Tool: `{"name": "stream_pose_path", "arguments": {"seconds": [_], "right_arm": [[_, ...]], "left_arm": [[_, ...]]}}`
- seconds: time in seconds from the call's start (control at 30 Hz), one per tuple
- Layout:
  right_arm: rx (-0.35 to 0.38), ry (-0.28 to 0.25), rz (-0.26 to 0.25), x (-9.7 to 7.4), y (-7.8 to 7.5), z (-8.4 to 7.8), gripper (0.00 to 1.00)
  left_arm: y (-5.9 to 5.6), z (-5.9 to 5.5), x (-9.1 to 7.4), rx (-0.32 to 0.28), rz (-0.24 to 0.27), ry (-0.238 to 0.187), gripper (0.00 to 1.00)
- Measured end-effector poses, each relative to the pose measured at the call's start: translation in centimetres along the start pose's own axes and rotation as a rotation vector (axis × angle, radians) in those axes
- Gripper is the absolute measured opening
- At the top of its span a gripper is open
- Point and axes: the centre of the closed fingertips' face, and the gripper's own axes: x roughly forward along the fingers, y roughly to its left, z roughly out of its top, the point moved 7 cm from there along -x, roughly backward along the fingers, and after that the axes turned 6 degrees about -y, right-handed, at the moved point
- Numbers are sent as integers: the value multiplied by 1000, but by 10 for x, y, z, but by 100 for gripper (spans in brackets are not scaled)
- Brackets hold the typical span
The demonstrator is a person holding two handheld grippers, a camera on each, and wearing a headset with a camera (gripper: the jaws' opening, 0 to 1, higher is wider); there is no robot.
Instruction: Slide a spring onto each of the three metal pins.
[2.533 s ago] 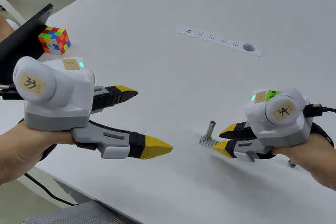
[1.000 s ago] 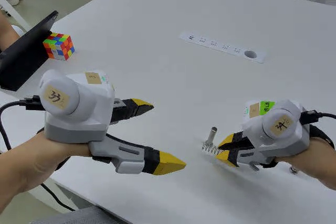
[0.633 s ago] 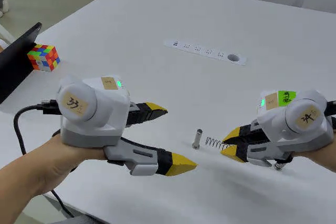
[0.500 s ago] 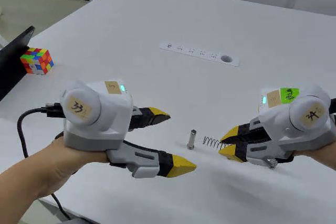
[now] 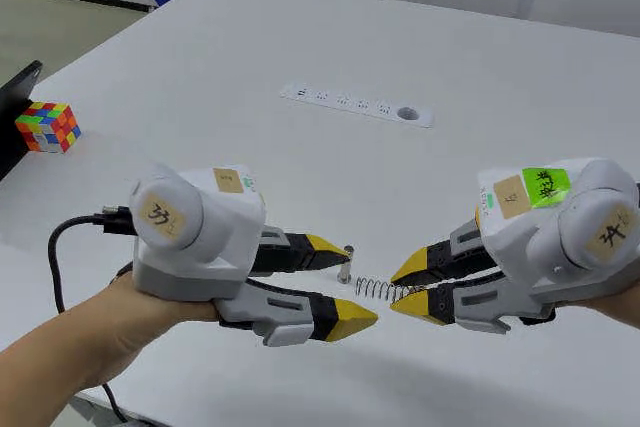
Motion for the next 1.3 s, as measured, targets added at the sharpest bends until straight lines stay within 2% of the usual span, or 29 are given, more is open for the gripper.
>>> {"name": "stream_pose_path", "arguments": {"seconds": [0.17,0.33,0.57,0.83,1.03,1.13,1.3], "right_arm": [[-23,0,32,4,6,3,11],[-54,5,64,7,10,6,11],[-62,-2,76,9,10,9,11],[-88,-3,92,8,11,10,11],[-89,-24,96,7,10,13,12],[-52,-42,82,5,7,14,12],[-28,-56,71,3,3,12,12]], "left_arm": [[-6,-3,1,19,-33,22,33],[-10,-4,3,23,-52,33,25],[-13,-6,3,17,-69,58,15],[-14,-5,2,17,-79,70,12],[-16,-1,-1,97,-103,81,11],[-14,1,-1,131,-99,75,10],[-12,3,-3,127,-95,73,10]]}}
